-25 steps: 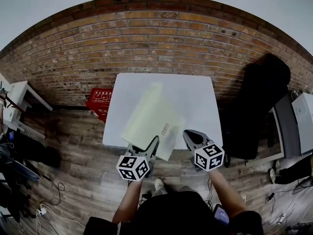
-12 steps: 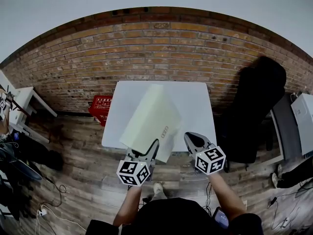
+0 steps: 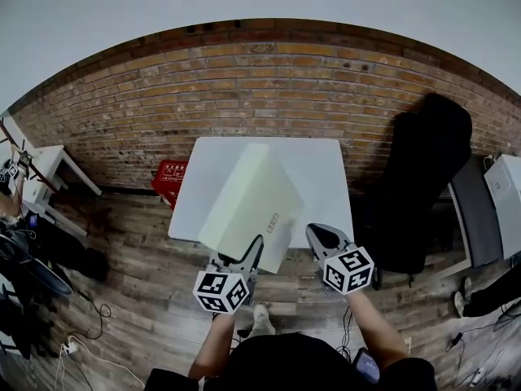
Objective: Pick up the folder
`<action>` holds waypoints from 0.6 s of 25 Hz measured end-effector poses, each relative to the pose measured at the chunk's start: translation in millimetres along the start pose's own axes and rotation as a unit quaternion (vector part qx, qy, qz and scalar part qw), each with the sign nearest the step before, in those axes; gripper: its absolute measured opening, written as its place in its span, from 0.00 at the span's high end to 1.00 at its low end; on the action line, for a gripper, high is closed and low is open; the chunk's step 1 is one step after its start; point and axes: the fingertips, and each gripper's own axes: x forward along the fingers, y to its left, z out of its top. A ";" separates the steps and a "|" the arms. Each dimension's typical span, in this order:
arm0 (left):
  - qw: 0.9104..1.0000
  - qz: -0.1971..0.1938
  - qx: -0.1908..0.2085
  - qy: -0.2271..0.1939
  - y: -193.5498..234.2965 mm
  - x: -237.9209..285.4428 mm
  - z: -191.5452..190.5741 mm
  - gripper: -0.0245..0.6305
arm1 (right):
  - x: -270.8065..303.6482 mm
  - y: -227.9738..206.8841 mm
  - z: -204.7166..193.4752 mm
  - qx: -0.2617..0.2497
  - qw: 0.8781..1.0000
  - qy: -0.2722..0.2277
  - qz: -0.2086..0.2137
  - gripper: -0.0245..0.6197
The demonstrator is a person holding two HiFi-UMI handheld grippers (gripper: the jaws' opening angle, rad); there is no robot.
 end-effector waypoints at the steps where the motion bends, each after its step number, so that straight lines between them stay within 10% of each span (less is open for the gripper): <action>1: 1.000 0.001 0.001 -0.002 -4.0 -2.2 -0.2 0.55 | -4.2 0.2 -0.7 0.000 1.000 -0.001 0.001 0.91; 15: 1.000 0.019 -0.004 -0.014 -58.3 -27.0 -11.4 0.55 | -62.3 -5.0 -13.4 -0.003 1.000 -0.004 0.018 0.91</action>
